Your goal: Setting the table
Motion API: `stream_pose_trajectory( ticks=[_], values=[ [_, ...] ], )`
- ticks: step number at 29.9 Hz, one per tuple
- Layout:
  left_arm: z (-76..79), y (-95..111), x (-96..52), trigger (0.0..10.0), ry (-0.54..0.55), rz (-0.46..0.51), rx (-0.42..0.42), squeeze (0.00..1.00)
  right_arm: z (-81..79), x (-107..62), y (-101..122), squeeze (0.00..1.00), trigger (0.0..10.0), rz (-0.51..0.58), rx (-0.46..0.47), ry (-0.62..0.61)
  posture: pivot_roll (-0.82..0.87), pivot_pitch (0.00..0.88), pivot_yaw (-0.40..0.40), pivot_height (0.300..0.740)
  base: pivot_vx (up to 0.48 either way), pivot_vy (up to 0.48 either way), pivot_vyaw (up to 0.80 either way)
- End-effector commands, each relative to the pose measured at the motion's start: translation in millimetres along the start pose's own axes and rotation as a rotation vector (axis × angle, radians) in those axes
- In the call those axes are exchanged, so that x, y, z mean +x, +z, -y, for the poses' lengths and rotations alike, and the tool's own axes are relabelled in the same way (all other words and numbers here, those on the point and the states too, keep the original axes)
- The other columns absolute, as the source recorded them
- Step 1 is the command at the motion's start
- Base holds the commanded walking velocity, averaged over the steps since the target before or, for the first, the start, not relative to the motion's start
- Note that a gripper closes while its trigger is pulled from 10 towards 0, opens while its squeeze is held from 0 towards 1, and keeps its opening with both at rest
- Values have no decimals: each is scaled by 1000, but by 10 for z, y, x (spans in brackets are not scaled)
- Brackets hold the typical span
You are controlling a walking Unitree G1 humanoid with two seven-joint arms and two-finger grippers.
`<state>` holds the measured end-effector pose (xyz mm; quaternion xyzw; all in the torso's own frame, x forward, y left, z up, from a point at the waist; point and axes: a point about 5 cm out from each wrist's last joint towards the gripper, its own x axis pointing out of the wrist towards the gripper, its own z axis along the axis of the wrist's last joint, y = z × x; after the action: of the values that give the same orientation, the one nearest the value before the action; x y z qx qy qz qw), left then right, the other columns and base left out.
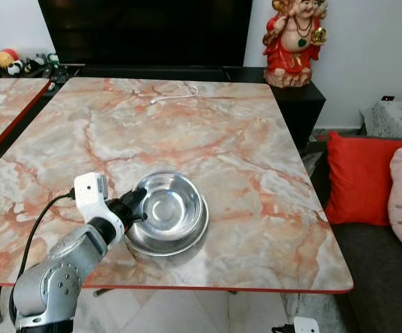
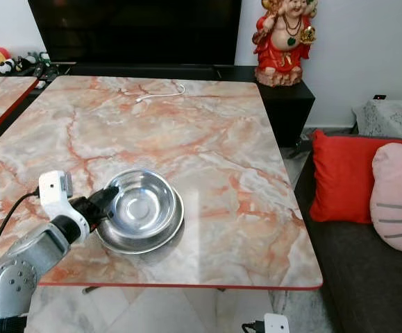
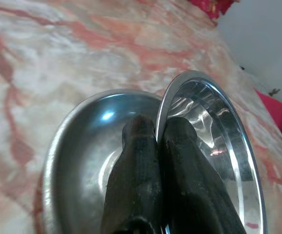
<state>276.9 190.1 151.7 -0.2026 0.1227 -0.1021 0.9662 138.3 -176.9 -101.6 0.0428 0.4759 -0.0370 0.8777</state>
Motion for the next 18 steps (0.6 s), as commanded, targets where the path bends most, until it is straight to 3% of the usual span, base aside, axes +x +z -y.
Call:
stream_pose_trajectory(
  ticks=[1,18],
  values=[
    [17,32,-13,10000,-5,12,26,0,19,-5,-21,0,10000,-13,-9,-1,86,0,-31,740,0,0,0],
    [32,-84,38,10000,10,-22,26,0,13,-5,-23,0,10000,-13,-6,1,80,0,-30,740,0,0,0]
  ],
)
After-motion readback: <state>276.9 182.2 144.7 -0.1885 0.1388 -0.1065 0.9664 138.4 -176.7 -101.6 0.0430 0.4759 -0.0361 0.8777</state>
